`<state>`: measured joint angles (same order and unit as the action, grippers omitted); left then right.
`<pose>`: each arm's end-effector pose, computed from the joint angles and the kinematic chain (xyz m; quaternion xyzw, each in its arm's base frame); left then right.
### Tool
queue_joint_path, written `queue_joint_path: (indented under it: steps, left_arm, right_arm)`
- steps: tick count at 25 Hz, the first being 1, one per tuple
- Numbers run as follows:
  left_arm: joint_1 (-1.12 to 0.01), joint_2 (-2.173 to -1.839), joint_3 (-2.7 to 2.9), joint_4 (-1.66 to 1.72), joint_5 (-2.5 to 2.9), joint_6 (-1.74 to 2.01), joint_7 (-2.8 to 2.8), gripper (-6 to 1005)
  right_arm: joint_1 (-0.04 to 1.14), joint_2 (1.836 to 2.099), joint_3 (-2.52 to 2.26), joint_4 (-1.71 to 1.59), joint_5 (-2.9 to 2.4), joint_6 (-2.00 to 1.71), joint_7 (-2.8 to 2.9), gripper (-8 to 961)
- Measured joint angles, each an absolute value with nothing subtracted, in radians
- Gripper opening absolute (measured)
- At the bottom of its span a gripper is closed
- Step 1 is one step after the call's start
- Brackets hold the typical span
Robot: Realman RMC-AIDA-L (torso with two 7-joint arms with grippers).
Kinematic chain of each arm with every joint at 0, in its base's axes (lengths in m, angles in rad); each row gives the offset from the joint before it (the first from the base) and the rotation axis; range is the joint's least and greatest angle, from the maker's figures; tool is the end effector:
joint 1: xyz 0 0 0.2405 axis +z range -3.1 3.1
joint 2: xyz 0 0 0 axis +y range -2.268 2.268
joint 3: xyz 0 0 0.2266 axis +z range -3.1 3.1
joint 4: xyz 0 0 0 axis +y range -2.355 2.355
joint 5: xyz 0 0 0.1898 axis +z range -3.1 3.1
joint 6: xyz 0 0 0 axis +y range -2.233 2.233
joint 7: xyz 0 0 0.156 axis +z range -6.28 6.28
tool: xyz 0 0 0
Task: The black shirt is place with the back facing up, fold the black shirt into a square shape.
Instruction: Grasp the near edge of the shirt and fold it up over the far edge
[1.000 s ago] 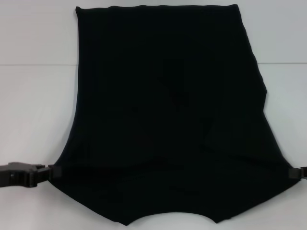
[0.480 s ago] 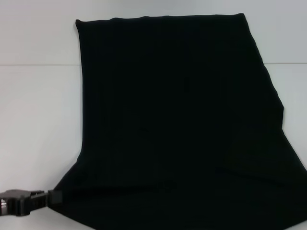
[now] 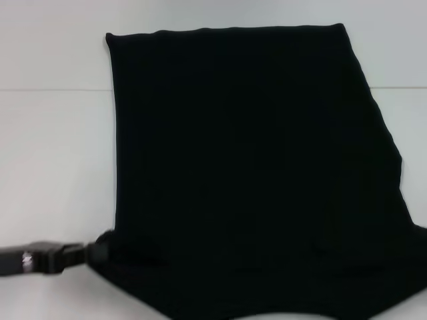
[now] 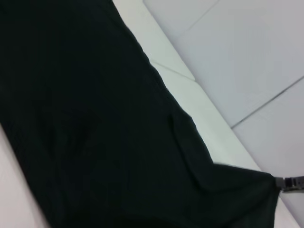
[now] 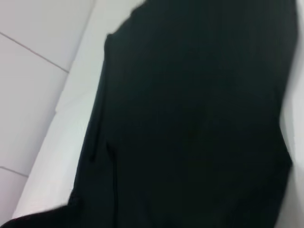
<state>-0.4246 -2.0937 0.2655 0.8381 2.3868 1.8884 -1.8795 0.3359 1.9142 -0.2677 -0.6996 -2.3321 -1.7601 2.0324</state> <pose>-0.2751 0.2413 0.0444 -0.8289 -0.5037 -0.2349 0.0636 0.3314 0.2353 0.0927 -0.7456 0.6100 0.2275 0.1418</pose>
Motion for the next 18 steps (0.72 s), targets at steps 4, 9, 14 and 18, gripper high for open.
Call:
queue_joint_path:
  steps: [4, 9, 14, 18]
  left_arm:
    - [-0.532, -2.051, 0.264, 0.712, 2.369, 1.761, -1.887, 63]
    - [-0.652, -2.007, 0.263, 0.575, 2.318, 1.550, -1.890, 63]
    - [-0.755, -2.005, 0.266, 0.518, 2.266, 1.343, -1.891, 63]
    - [-0.812, -2.011, 0.273, 0.494, 2.245, 1.199, -1.884, 63]
  right_arm:
    - [0.417, 1.906, -0.251, -0.686, -2.327, -1.704, 2.021, 56]
    - [0.530, 1.887, -0.248, -0.624, -2.326, -1.603, 2.014, 56]
    - [0.642, 1.881, -0.251, -0.587, -2.325, -1.473, 2.029, 56]
    - [0.731, 1.878, -0.273, -0.545, -2.328, -1.326, 2.034, 56]
